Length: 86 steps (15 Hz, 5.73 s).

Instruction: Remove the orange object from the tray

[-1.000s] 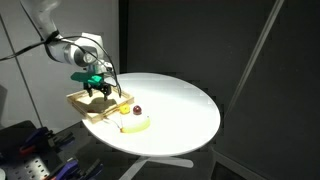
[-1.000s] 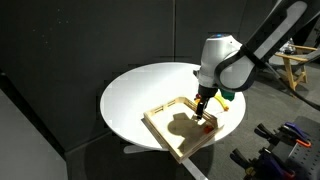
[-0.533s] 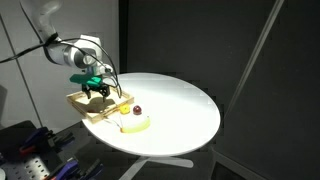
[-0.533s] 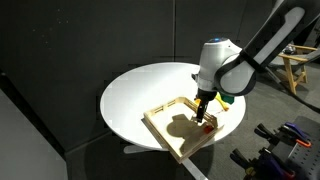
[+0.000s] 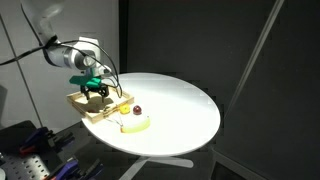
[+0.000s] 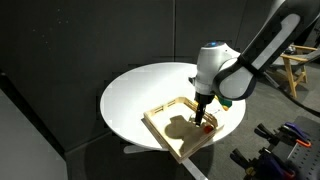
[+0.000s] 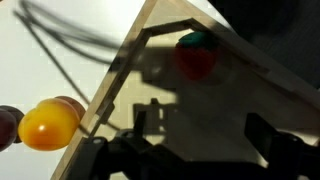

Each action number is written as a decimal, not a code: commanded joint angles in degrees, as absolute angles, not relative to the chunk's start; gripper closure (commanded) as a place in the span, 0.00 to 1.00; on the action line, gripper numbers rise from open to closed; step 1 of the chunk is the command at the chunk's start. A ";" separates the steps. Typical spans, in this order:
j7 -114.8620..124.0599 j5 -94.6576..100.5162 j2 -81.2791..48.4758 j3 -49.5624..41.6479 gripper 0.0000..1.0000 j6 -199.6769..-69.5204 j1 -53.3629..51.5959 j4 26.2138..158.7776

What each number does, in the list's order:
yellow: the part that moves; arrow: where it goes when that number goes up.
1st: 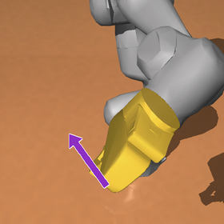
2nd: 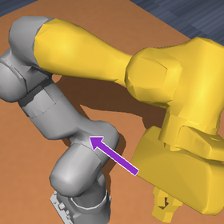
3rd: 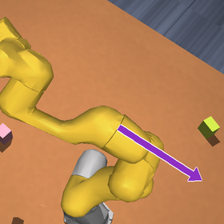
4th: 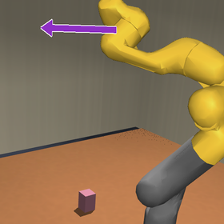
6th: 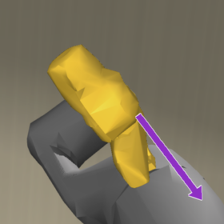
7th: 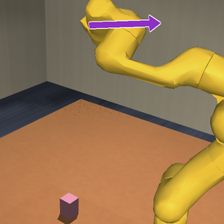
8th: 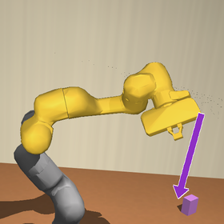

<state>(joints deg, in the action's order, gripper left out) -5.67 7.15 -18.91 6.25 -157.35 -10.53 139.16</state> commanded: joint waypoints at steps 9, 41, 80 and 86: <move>-3.31 9.13 -22.31 4.94 0.00 -159.47 -11.78 137.20; -4.64 8.38 -21.77 5.48 0.00 -164.27 -10.98 141.88; 2.61 8.27 -21.68 2.86 0.00 -165.10 -14.21 143.39; 2.56 8.38 -21.56 2.74 0.00 -165.21 -14.24 143.65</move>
<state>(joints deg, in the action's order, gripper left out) 0.96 7.35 -22.61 3.48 -164.76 -13.58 142.68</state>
